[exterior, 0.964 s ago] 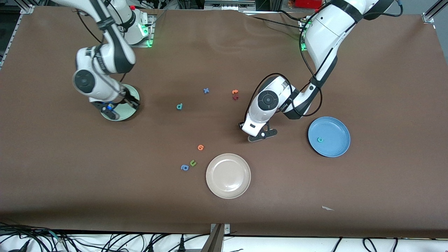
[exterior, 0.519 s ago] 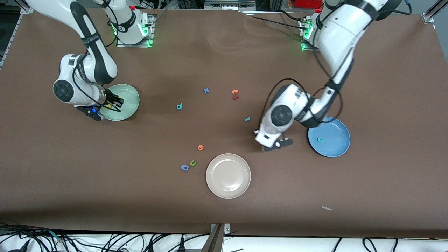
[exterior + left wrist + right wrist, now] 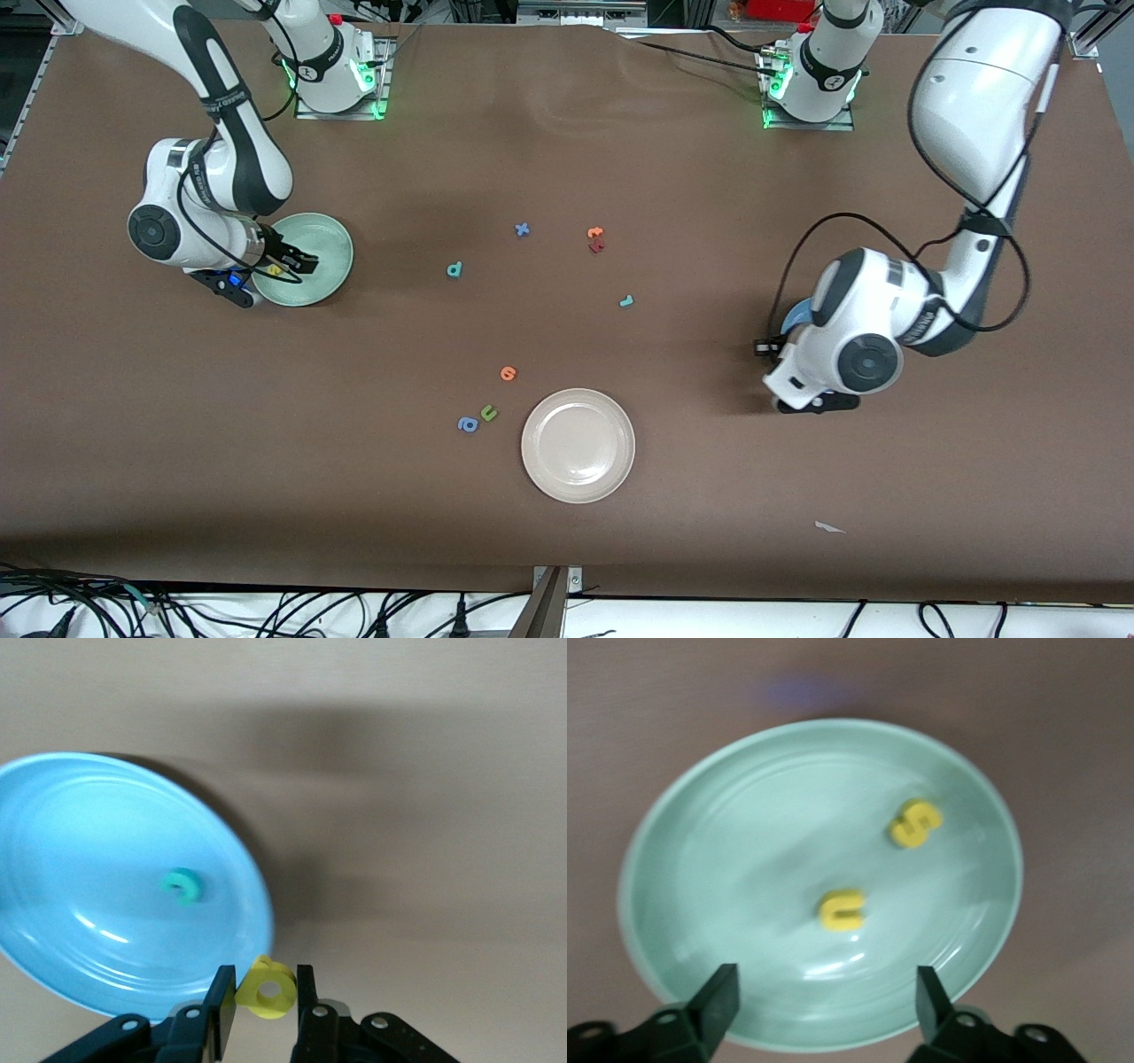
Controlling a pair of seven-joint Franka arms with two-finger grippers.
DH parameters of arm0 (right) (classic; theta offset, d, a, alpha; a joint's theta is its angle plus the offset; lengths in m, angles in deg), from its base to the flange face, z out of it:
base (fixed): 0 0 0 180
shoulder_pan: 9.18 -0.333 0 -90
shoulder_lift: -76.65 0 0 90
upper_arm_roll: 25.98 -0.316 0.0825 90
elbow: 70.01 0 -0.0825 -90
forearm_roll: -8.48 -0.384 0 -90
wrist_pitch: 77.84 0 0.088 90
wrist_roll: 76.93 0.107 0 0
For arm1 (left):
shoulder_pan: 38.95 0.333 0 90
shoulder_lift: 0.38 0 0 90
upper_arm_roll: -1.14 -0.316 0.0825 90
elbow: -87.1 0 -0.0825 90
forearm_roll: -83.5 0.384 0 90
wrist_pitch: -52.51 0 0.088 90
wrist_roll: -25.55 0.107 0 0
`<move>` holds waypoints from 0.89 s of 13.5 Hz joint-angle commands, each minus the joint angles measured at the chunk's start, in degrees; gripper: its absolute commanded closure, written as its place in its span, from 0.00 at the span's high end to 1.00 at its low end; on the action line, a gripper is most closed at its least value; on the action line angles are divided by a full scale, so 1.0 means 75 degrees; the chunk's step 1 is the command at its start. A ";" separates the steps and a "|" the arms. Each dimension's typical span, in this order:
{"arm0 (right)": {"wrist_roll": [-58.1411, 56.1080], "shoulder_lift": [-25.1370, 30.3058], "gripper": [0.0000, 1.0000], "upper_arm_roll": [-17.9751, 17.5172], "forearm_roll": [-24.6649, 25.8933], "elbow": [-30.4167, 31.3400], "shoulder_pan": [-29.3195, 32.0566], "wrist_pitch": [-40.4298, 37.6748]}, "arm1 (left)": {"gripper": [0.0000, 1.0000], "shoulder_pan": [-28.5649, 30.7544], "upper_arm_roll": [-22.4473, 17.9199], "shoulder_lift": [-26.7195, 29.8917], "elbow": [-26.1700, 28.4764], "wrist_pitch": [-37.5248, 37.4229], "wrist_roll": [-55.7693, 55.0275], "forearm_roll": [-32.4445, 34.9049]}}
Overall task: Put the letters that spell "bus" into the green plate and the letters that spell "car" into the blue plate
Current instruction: 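Place u and d on green and blue plates with the right and left grippers, then reach the right gripper to teal p while the left gripper reaches teal r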
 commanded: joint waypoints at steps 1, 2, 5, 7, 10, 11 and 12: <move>0.1397 0.0474 0.99 -0.0986 -0.0067 -0.0039 -0.0024 -0.0164 | 0.29 0.0266 0.0017 -0.0036 0.0081 -0.0118 0.0785 0.0458; 0.1879 0.0487 0.99 -0.1361 -0.0102 -0.0051 -0.0024 -0.0047 | 0.30 0.0383 0.0017 -0.0083 0.0069 -0.0118 0.1019 0.0576; 0.3028 0.0428 0.99 -0.2252 -0.0325 -0.0051 -0.0024 0.0655 | 1.00 0.0408 0.0017 -0.0130 0.0069 -0.0106 0.1654 0.0893; 0.3359 0.0218 0.98 -0.2733 -0.0314 -0.0051 -0.0059 0.1298 | 1.00 0.0337 0.0122 -0.0107 0.0011 -0.0106 0.1154 0.0707; 0.3231 -0.0261 0.98 -0.3413 -0.0150 -0.0040 -0.0106 0.2295 | 1.00 0.0127 0.0485 -0.0060 0.0011 0.0045 -0.0366 -0.0181; 0.3092 -0.0472 0.98 -0.3531 0.0059 -0.0040 -0.0291 0.2692 | 1.00 -0.0106 0.0590 -0.0025 0.0011 0.0197 -0.0884 -0.0417; 0.2847 -0.0729 0.98 -0.3532 0.0259 -0.0040 -0.0433 0.3044 | 1.00 -0.0213 0.0754 0.0010 0.0069 0.0430 -0.1295 -0.0593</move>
